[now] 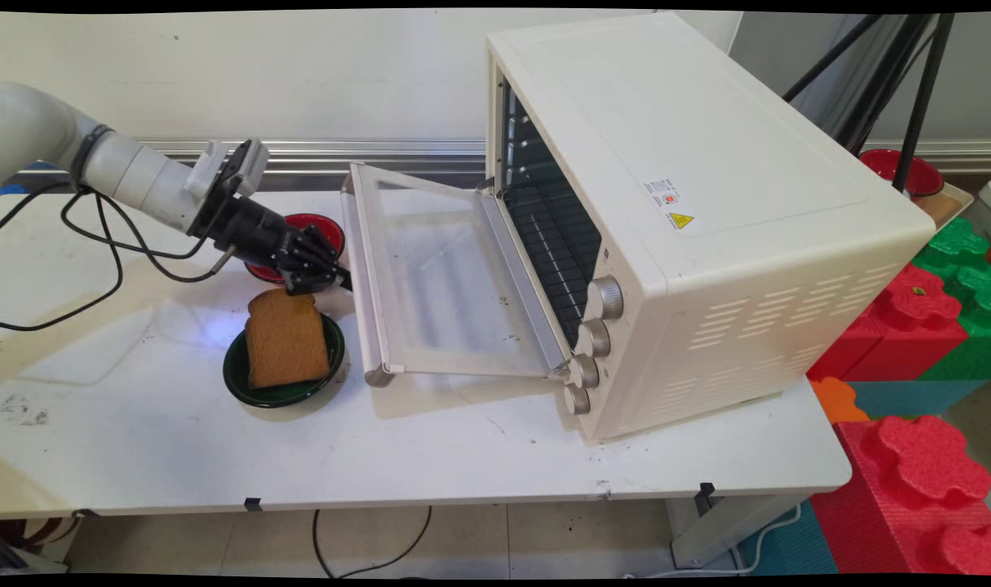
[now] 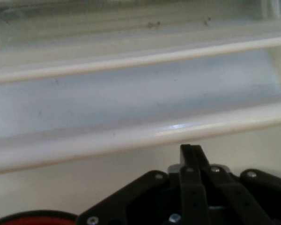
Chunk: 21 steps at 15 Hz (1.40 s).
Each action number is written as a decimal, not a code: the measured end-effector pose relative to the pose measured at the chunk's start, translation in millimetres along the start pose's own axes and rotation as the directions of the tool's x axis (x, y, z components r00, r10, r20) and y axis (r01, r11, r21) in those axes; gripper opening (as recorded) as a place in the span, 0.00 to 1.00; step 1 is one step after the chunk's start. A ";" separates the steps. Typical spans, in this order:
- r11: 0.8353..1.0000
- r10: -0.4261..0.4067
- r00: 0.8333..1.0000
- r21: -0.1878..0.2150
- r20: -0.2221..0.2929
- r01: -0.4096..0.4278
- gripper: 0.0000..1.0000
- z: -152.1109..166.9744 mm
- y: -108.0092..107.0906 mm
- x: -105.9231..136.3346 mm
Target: Close the oven
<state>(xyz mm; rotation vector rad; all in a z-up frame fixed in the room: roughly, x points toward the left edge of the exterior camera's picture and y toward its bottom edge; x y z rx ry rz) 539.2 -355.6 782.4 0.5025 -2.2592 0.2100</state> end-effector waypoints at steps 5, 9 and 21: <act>1.000 0.013 0.998 0.022 -0.068 -0.011 0.00 3.9 -2.9 6.5; 0.999 0.033 0.991 0.043 -0.130 -0.027 0.00 1.6 -6.0 16.5; 0.992 0.091 0.938 0.109 -0.335 -0.058 0.00 12.5 -36.5 102.7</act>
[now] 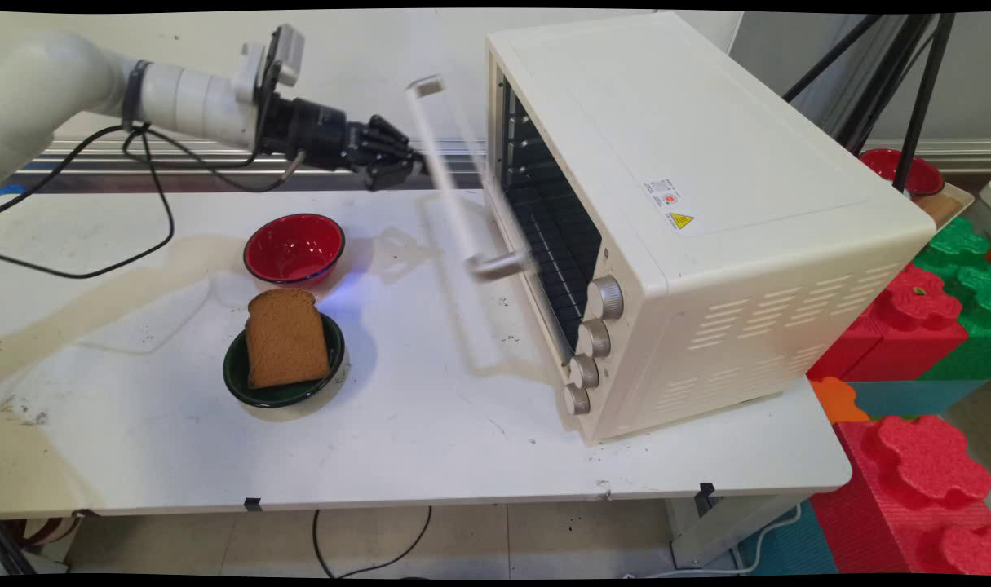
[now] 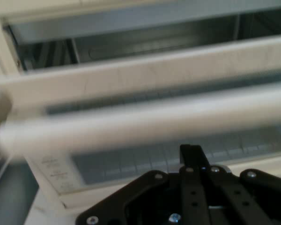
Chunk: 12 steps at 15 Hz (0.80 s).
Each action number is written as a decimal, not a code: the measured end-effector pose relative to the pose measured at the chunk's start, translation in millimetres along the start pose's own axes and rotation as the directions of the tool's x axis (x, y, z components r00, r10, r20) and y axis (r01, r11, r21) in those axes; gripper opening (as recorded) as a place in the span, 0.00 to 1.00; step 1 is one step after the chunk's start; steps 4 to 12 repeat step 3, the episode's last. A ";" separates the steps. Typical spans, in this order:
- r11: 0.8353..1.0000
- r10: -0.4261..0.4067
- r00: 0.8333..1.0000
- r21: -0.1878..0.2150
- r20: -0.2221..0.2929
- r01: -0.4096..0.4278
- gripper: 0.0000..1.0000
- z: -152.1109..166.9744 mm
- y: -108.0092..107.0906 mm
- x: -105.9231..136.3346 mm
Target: Close the oven
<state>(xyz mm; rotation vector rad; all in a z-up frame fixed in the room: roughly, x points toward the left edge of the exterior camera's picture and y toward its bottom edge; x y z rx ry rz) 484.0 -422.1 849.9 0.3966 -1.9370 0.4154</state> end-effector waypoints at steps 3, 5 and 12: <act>1.000 0.005 1.000 0.005 -0.029 -0.005 0.00 15.4 -7.1 15.1; 1.000 0.005 1.000 0.005 -0.029 -0.005 0.00 15.4 -7.1 15.1; 1.000 0.005 1.000 0.005 -0.029 -0.005 0.00 15.4 -7.1 15.1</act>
